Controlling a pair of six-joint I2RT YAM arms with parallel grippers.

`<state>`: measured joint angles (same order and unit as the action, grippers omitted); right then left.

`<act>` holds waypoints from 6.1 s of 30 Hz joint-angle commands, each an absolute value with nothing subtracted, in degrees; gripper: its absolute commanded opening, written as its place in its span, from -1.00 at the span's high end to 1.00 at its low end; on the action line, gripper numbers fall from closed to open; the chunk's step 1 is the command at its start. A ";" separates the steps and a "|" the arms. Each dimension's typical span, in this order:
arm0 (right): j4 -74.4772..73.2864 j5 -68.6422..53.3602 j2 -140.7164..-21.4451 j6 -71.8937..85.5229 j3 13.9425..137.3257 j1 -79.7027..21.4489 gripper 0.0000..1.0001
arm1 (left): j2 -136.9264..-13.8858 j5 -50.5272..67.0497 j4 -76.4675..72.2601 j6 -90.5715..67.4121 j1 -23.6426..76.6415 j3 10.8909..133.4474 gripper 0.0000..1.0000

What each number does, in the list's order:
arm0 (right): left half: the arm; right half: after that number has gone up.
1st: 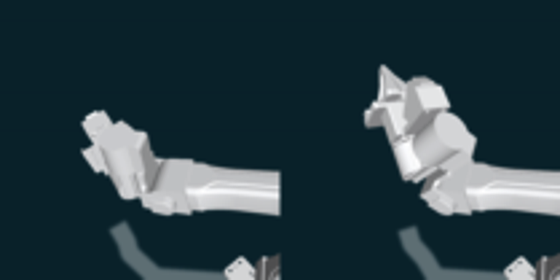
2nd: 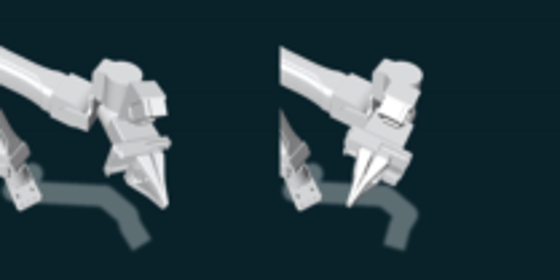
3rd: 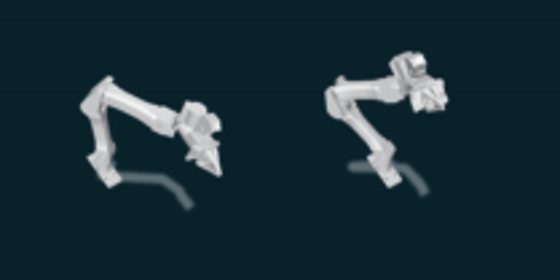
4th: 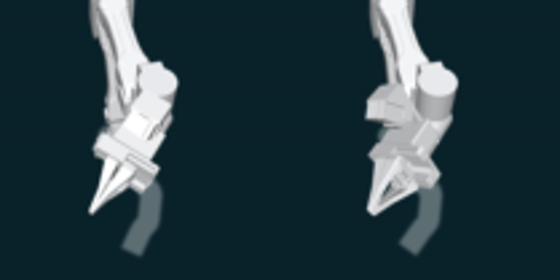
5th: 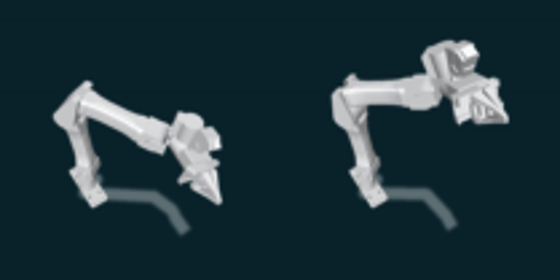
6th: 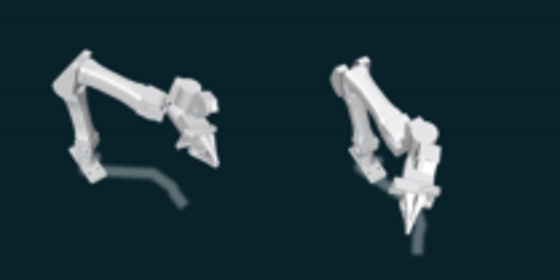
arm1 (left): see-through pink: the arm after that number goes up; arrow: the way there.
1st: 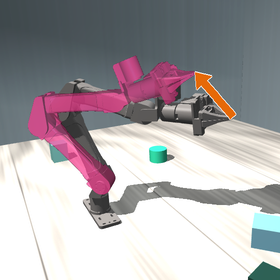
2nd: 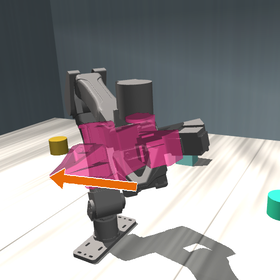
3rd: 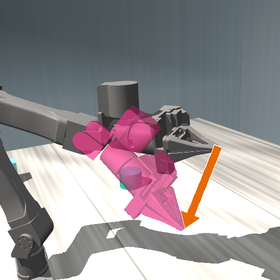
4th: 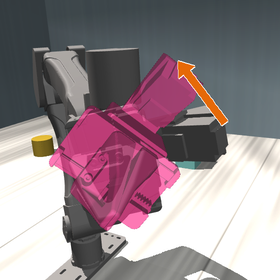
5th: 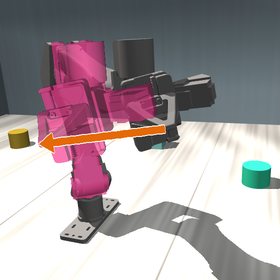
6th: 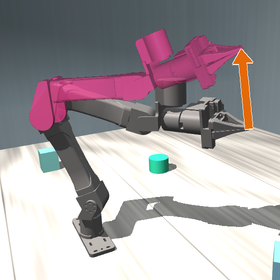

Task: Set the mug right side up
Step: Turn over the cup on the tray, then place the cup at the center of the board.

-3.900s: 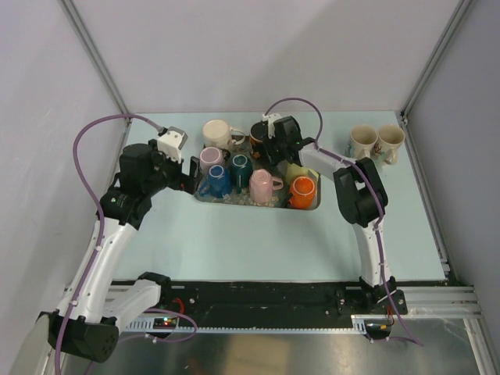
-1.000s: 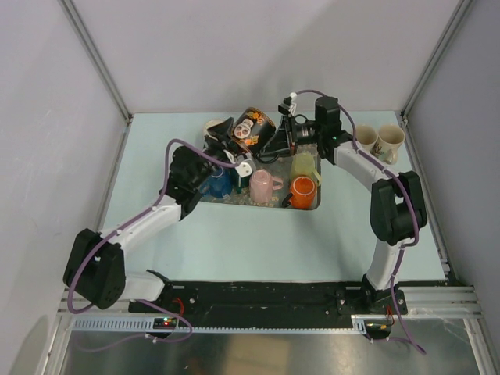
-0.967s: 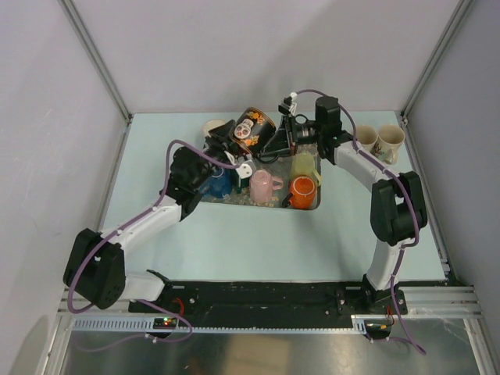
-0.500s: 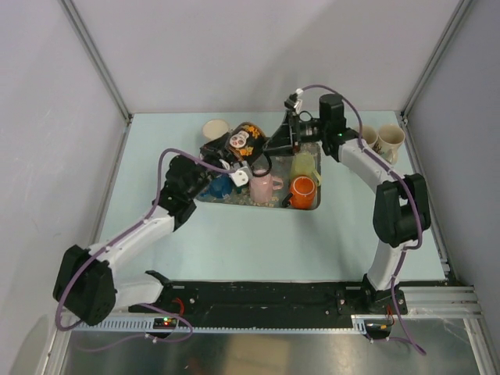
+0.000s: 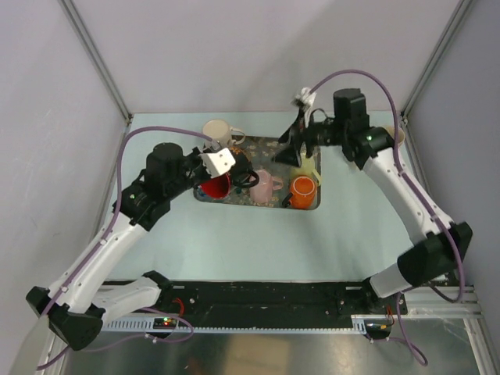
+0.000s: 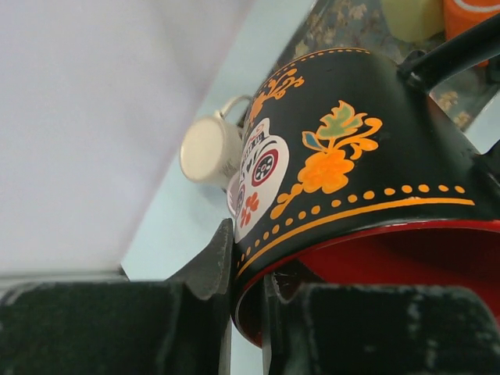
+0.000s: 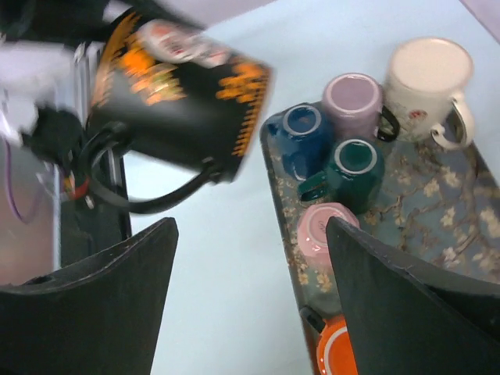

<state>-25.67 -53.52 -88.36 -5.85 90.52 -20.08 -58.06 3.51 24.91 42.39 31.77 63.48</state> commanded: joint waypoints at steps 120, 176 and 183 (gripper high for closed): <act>5.65 7.75 -72.36 -4.26 45.53 -9.33 1.00 | -77.23 9.39 33.16 -12.00 4.27 63.11 -0.51; 4.24 4.18 -73.58 -1.70 45.86 -8.08 1.00 | -113.06 11.85 32.91 -7.28 2.11 81.13 0.99; 5.29 7.16 -73.88 -1.87 46.55 -9.98 1.00 | -109.47 9.00 33.21 -7.11 -1.52 77.67 0.99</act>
<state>-6.50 4.51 -75.05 -2.46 43.88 -8.62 -114.30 11.77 28.27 -7.97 2.35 79.92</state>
